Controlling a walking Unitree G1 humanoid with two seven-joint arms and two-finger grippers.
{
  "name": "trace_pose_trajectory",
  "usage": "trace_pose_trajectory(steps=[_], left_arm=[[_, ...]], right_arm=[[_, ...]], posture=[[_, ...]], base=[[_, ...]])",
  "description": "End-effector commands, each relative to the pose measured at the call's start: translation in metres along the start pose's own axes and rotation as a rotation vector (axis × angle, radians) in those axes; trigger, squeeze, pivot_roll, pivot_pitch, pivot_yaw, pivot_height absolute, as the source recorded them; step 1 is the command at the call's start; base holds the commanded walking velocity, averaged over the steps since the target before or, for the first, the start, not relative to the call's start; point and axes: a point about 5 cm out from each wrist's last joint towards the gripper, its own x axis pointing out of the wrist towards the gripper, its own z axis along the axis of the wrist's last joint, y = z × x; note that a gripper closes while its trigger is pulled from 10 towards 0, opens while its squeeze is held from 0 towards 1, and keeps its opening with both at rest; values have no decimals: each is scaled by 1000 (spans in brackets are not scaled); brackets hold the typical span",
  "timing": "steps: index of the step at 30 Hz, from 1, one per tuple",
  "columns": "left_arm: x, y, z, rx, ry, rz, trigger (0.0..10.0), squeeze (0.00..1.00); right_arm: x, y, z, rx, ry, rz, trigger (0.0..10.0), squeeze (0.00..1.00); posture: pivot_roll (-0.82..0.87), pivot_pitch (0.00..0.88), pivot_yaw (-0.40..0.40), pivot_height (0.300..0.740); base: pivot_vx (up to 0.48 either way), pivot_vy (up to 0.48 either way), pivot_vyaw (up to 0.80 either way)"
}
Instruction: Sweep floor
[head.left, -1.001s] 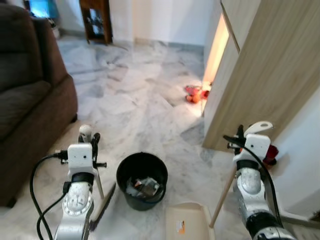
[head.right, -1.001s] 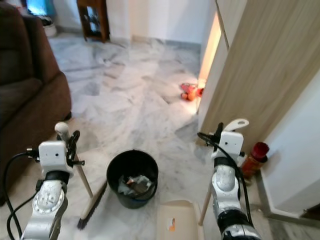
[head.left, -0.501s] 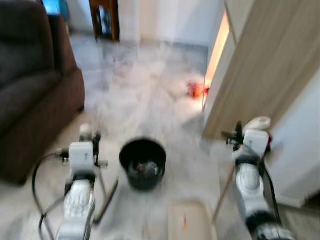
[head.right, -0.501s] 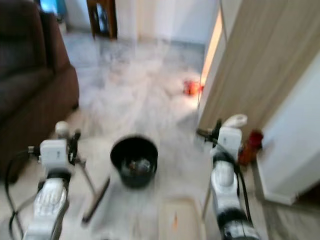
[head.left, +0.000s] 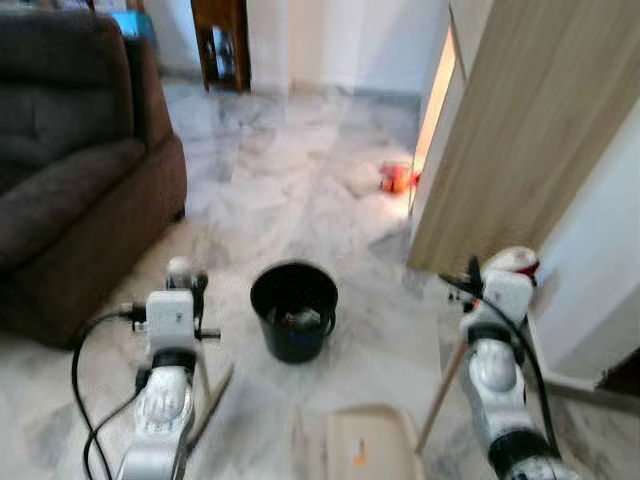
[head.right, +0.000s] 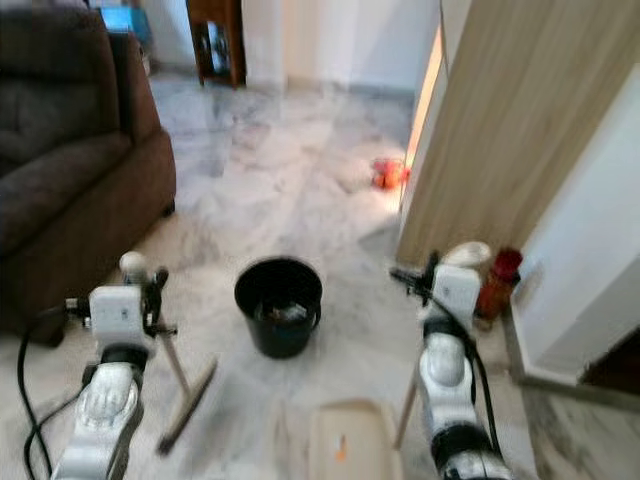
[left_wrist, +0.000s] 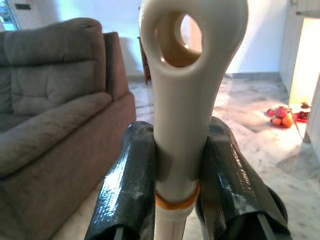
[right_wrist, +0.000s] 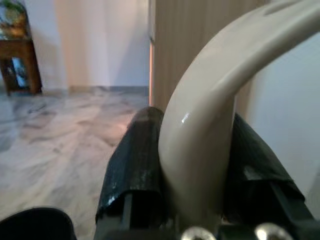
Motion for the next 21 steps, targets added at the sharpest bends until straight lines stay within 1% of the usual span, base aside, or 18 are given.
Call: trace_pose_trajectory(steps=[1,7,10,21], left_arm=[[6,-1,10,7,-58,-12,10000,0],[8,-1,11,7,-62,-16,10000,0],[8,-2,11,5,-65,-20,10000,0],[7,-3,10,6,-56,-23,10000,0]], right_arm=[[7,2,11,1,-50,9,10000,0],[7,3,11,8,-50,9,10000,0],[8,3,11,5,-47,9,10000,0],[7,2,11,0,-45,6,10000,0]], posture=[[94,0,-47,740],[95,0,-45,740],[96,0,-45,740],[100,0,-49,740]], base=[[0,0,0],[0,0,0],[0,0,-525],[0,0,-800]])
